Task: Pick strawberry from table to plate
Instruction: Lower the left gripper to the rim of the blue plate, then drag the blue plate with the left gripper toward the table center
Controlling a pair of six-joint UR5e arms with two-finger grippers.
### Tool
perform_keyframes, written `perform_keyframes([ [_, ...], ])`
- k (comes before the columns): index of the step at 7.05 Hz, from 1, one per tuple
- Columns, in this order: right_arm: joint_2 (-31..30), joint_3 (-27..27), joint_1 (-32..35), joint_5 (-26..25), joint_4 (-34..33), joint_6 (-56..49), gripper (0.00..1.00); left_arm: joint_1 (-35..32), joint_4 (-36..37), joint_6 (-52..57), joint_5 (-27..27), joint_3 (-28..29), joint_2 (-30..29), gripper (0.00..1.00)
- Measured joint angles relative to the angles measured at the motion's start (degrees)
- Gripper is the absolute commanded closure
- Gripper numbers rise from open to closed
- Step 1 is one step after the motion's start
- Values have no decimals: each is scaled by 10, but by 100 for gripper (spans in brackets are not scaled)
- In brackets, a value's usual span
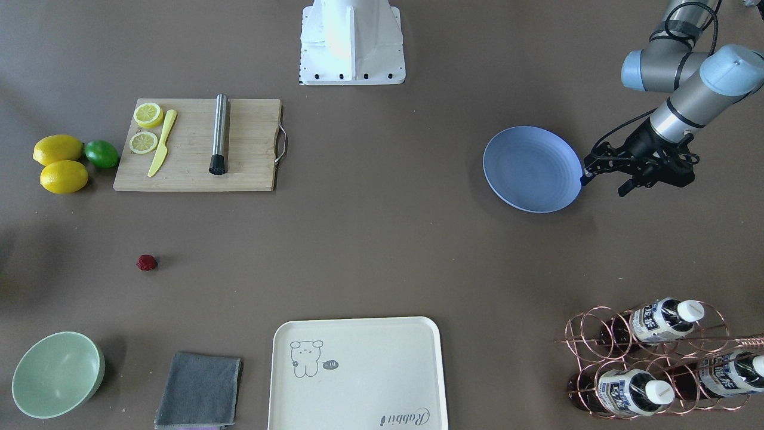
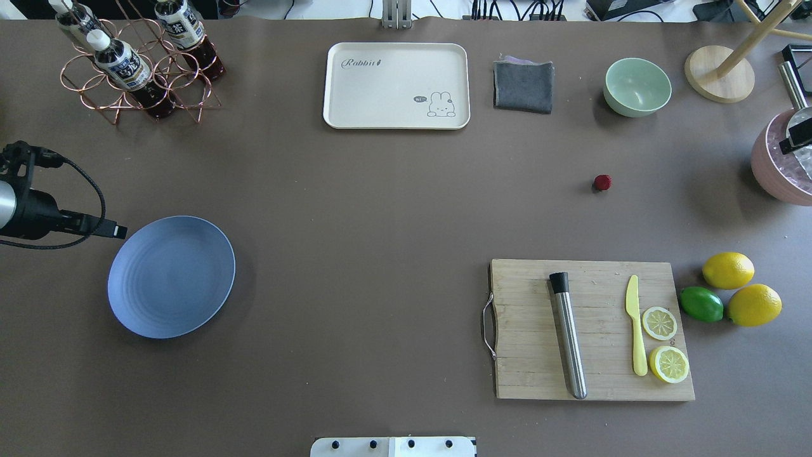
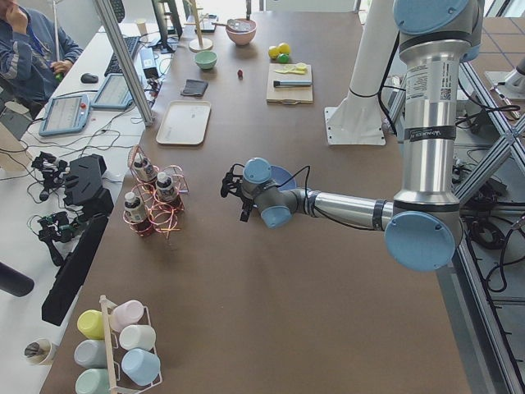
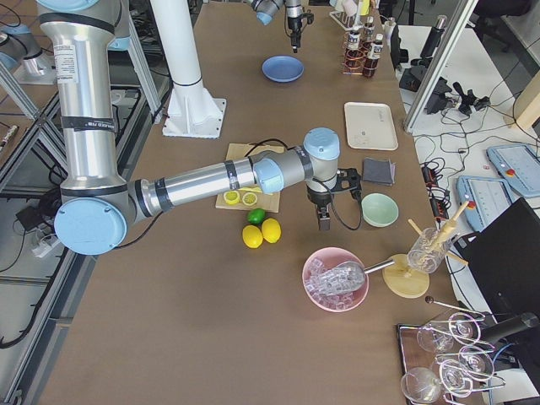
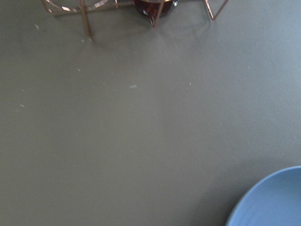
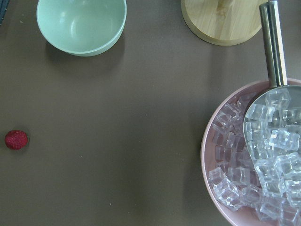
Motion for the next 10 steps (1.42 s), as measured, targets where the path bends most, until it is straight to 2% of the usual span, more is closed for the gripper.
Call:
perform_keyframes([
  [1, 0, 0, -1, -1, 0, 0, 0, 11, -17, -6, 1, 2, 6, 18],
  [3, 1, 0, -2, -5, 1, 1, 0, 28, -36, -8, 0, 5, 13, 26],
  [4, 1, 0, -3, -7, 0, 1, 0, 36, -40, -8, 1, 6, 14, 34],
  [5, 1, 0, -3, -9, 0, 1, 0, 44, -41, -8, 1, 6, 14, 57],
  [6, 1, 0, -4, -10, 0, 2, 0, 49, -42, -8, 2, 7, 14, 95],
  [7, 1, 0, -4, -11, 0, 2, 0, 51, -44, -7, 1, 7, 14, 100],
  [10, 1, -1, -5, -13, 0, 3, 0, 50, -49, -6, -7, 5, 15, 100],
])
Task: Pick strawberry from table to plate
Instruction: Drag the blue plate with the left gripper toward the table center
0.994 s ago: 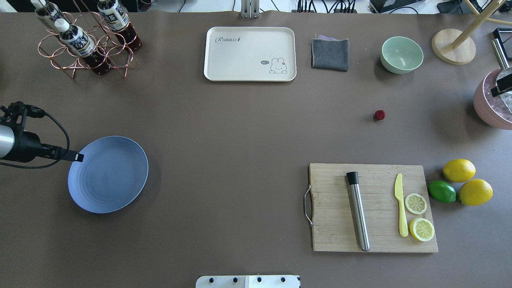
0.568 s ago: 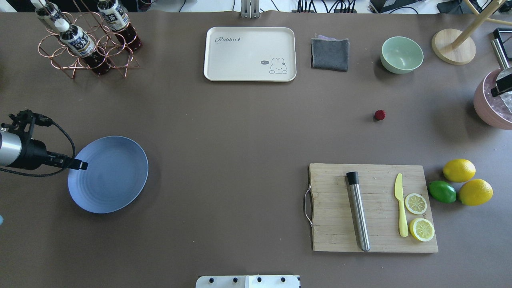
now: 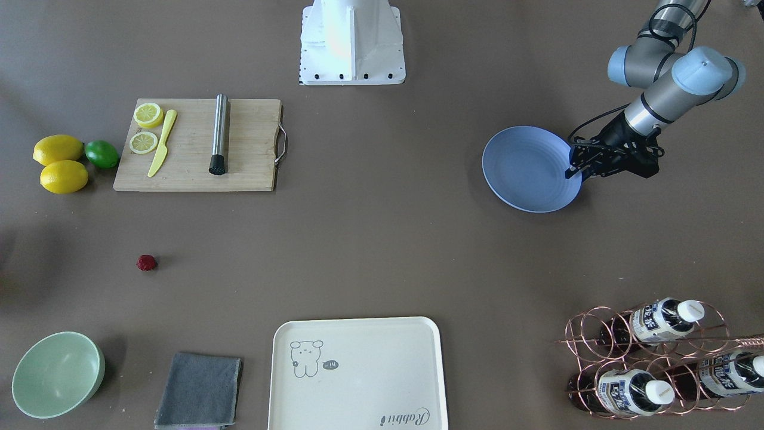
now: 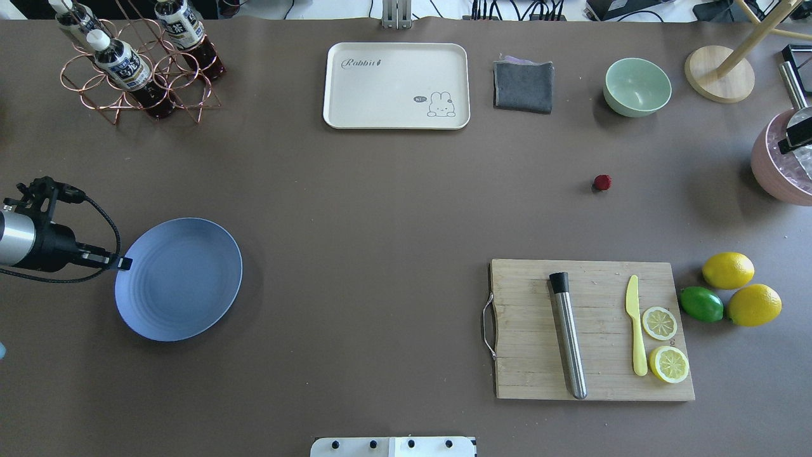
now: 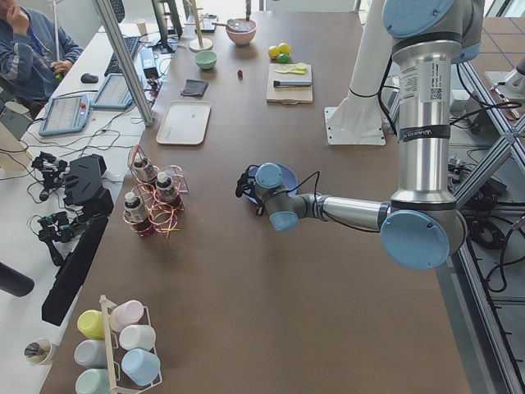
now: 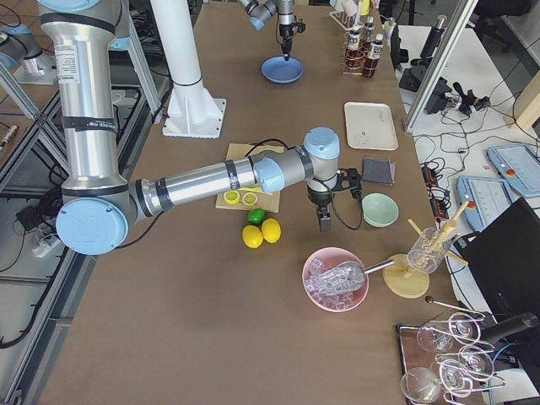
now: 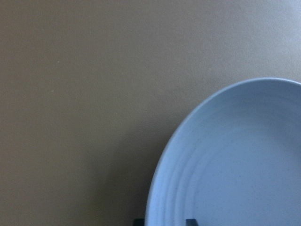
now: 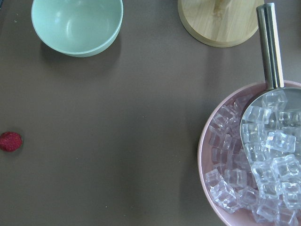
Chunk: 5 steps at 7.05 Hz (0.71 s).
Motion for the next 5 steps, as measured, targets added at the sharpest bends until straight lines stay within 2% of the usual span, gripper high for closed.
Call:
perform_keyframes([
  [3, 1, 0, 0, 0, 0, 0, 0, -17, 9, -30, -27, -6, -31, 100],
  [5, 2, 0, 0, 0, 0, 0, 0, -20, 69, -93, -35, -2, -121, 100],
])
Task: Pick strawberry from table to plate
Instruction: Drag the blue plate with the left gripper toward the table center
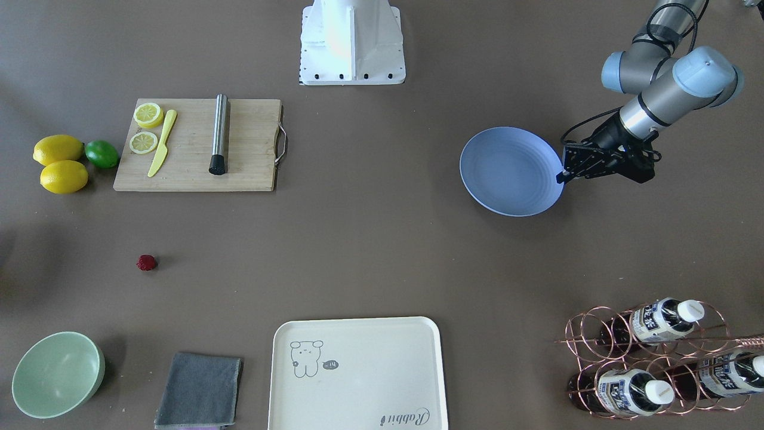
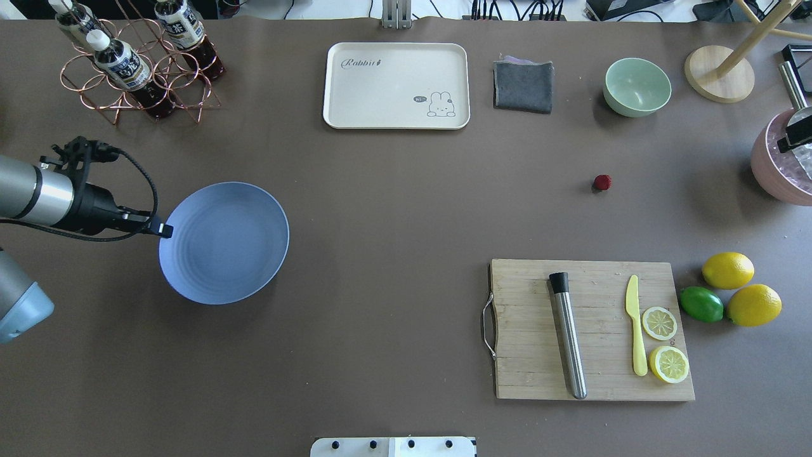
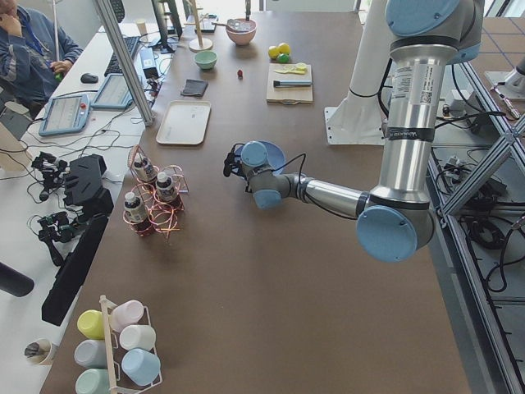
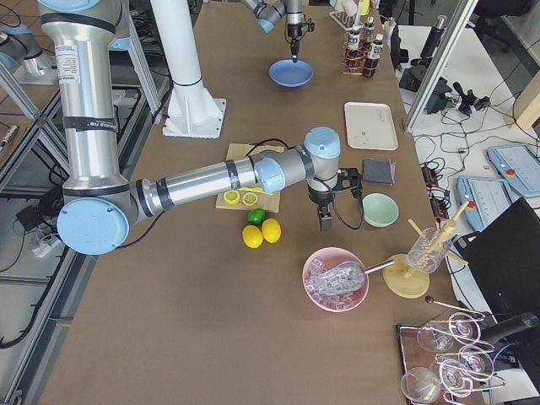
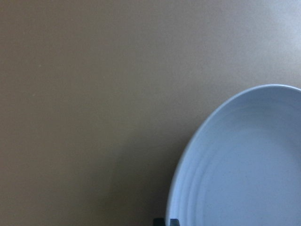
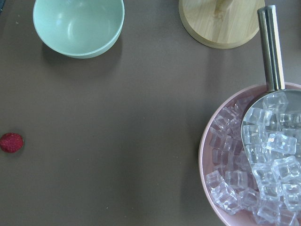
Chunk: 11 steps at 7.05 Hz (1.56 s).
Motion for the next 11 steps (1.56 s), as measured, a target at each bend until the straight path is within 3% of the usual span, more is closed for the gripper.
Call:
perform_keyframes([
  [2, 0, 0, 0, 0, 0, 0, 0, 11, 103, -16, 7, 13, -104, 100],
  [5, 0, 0, -1, 0, 0, 0, 0, 60, 139, -40, 60, 78, -215, 100],
  [9, 0, -2, -3, 1, 0, 1, 0, 98, 138, -56, 119, 122, -262, 100],
  [10, -1, -3, -4, 1, 0, 1, 0, 105, 136, -55, 123, 126, -264, 80],
  [11, 0, -4, -5, 1, 0, 1, 0, 111, 135, -54, 127, 127, -267, 16],
])
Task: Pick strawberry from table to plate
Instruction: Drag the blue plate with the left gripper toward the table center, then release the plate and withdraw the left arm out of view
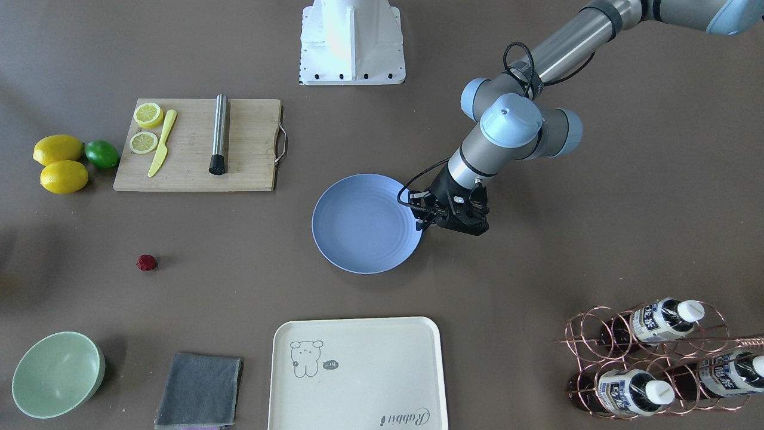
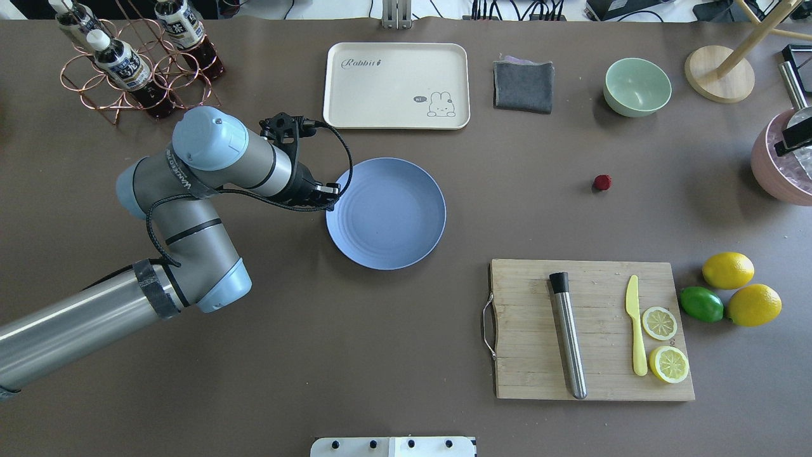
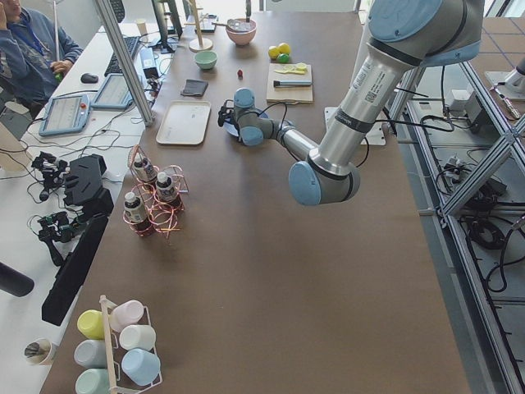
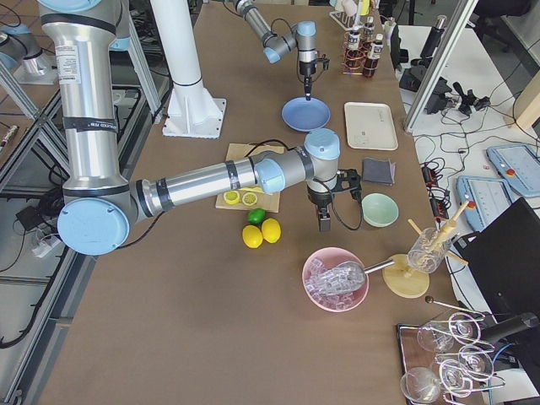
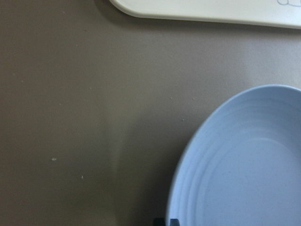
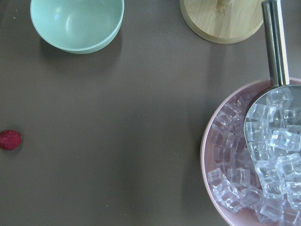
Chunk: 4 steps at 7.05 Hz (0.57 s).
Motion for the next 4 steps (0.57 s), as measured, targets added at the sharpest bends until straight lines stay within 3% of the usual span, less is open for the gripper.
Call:
perform_keyframes([
  [1, 0, -1, -1, 0, 0, 0, 0, 3, -1, 1, 2, 0, -2, 3],
  [4, 2, -2, -4, -1, 0, 1, 0, -17, 2, 8, -5, -21, 16, 2],
])
